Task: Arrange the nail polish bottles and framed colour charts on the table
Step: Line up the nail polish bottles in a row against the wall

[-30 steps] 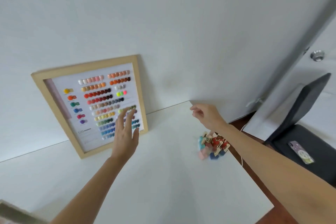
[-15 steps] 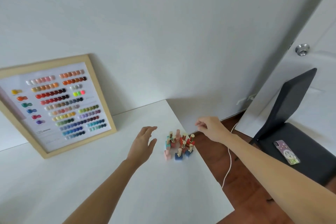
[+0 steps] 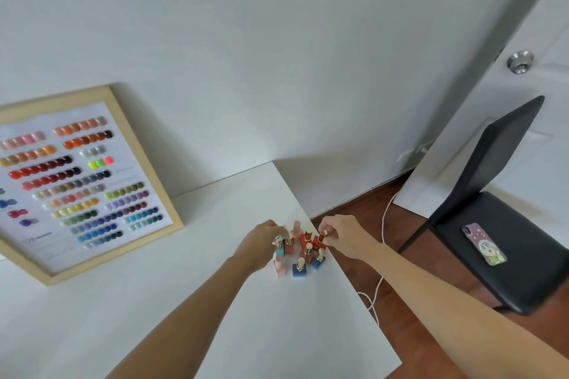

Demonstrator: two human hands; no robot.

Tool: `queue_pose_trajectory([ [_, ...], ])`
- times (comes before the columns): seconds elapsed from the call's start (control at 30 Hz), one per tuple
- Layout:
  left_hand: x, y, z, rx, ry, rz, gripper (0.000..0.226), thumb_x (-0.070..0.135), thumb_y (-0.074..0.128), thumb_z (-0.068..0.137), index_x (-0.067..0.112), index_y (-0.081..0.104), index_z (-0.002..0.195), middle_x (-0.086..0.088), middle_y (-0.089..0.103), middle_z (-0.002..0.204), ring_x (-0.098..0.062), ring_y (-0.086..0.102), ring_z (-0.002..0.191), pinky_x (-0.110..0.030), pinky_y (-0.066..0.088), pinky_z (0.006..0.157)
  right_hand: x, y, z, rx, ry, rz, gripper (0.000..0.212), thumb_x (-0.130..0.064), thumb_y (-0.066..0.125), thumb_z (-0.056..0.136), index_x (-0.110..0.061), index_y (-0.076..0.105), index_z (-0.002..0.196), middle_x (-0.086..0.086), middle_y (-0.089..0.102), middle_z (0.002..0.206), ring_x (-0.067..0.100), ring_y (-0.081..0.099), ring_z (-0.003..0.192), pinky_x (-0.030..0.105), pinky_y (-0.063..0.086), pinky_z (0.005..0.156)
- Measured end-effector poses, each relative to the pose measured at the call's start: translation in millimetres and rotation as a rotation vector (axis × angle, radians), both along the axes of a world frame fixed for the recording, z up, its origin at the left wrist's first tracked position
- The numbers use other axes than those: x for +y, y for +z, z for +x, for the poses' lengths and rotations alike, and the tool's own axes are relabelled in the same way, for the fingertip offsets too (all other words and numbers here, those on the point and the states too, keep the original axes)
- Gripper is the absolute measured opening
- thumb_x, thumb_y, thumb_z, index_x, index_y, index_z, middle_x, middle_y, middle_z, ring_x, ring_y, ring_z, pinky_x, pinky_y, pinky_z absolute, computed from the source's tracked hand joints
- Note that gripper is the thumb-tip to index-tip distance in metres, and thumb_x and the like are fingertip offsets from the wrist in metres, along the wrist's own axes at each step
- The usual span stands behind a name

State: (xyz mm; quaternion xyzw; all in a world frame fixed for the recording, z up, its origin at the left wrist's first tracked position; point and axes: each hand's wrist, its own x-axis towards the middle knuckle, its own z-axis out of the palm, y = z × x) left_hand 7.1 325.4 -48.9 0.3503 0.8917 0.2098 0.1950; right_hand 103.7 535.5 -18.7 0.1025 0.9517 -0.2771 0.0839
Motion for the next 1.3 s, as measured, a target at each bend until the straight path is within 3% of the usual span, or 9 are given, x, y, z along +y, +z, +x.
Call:
queue_pose_trajectory([
  [0.2,7.4,-8.7,-5.9,0.023,0.01,-0.024,0.026,0.001,0.053,0.089,0.019,0.064,0.104,-0.002,0.065,0.104,-0.024,0.063,0.094,-0.037,0.053,0.084,-2.1,-12.0,-10.3,0.022,-0.001,0.008,0.012,-0.007,0.064,0.082,-0.01,0.061,0.094,0.007,0.068,0.088,0.018,0.062,0.078,0.032,0.054,0.076],
  [0.37,4.2,-12.5,-1.9,0.039,0.033,-0.078,0.023,0.006,0.053,0.091,0.018,0.065,0.106,-0.002,0.064,0.104,-0.025,0.062,0.092,-0.036,0.052,0.082,4.8,-21.1,-19.9,-0.002,0.009,0.029,0.008,-0.007,0.061,0.087,-0.009,0.066,0.092,0.007,0.069,0.089,0.017,0.063,0.079,0.029,0.053,0.074],
  [0.53,-6.4,-17.3,1.1,0.043,0.223,-0.081,0.019,0.011,0.052,0.093,0.014,0.065,0.107,-0.005,0.062,0.104,-0.026,0.061,0.092,-0.036,0.052,0.08,4.8,-24.4,-24.9,0.028,-0.043,0.031,0.011,-0.005,0.057,0.089,-0.003,0.066,0.095,0.011,0.07,0.092,0.022,0.064,0.083,0.034,0.055,0.077],
  [0.67,-7.0,-16.0,-4.9,0.017,0.412,-0.026,0.013,0.01,0.055,0.091,0.008,0.064,0.1,-0.009,0.059,0.101,-0.03,0.061,0.087,-0.037,0.052,0.076,2.0,-26.9,-26.3,0.062,-0.048,0.042,0.006,-0.005,0.058,0.087,-0.002,0.064,0.088,0.012,0.069,0.085,0.022,0.061,0.078,0.033,0.05,0.07],
  [0.83,6.5,-18.7,-18.5,-0.011,0.539,0.075,0.012,0.014,0.059,0.091,0.008,0.066,0.098,-0.01,0.059,0.1,-0.026,0.062,0.085,-0.027,0.044,0.072,-3.5,-29.8,-26.7,0.088,-0.071,0.0,0.008,-0.01,0.062,0.086,-0.003,0.063,0.085,0.01,0.067,0.082,0.021,0.057,0.076,0.031,0.046,0.069],
  [0.93,17.6,-20.5,-24.4,-0.037,0.542,0.1,0.011,0.016,0.061,0.09,0.009,0.066,0.096,-0.01,0.06,0.098,-0.023,0.06,0.081,-0.025,0.042,0.07,-6.6,-30.7,-26.6,0.114,-0.089,-0.034,0.017,-0.017,0.056,0.092,-0.005,0.062,0.082,0.005,0.063,0.076,0.017,0.054,0.069,0.029,0.043,0.065],
  [1.03,28.6,-20.1,-27.9,-0.061,0.524,0.114,0.011,0.017,0.062,0.089,0.009,0.066,0.095,-0.011,0.06,0.097,-0.021,0.058,0.077,-0.025,0.043,0.07,-11.7,-31.1,-26.9,0.119,-0.105,-0.021,0.031,-0.027,0.046,0.098,-0.012,0.05,0.072,0.001,0.053,0.067,0.017,0.047,0.063,0.028,0.035,0.063],
  [1.17,38.4,-20.2,-31.2,-0.099,0.496,0.114,0.014,0.02,0.06,0.091,0.01,0.067,0.098,-0.011,0.06,0.099,-0.024,0.06,0.083,-0.026,0.044,0.071,-17.0,-29.4,-28.5,0.076,-0.119,-0.044,0.041,-0.047,0.049,0.092,-0.008,0.062,0.088,0.006,0.064,0.081,0.019,0.058,0.077,0.03,0.047,0.072],
  [1.3,41.0,-18.9,-28.2,-0.112,0.4,0.112,0.022,0.028,0.058,0.093,0.014,0.066,0.107,-0.009,0.058,0.105,-0.021,0.059,0.088,-0.025,0.043,0.079,-21.0,-29.2,-29.5,0.06,-0.112,-0.004,0.041,-0.048,0.053,0.09,-0.009,0.065,0.094,0.01,0.067,0.088,0.023,0.06,0.085,0.034,0.048,0.078],
])
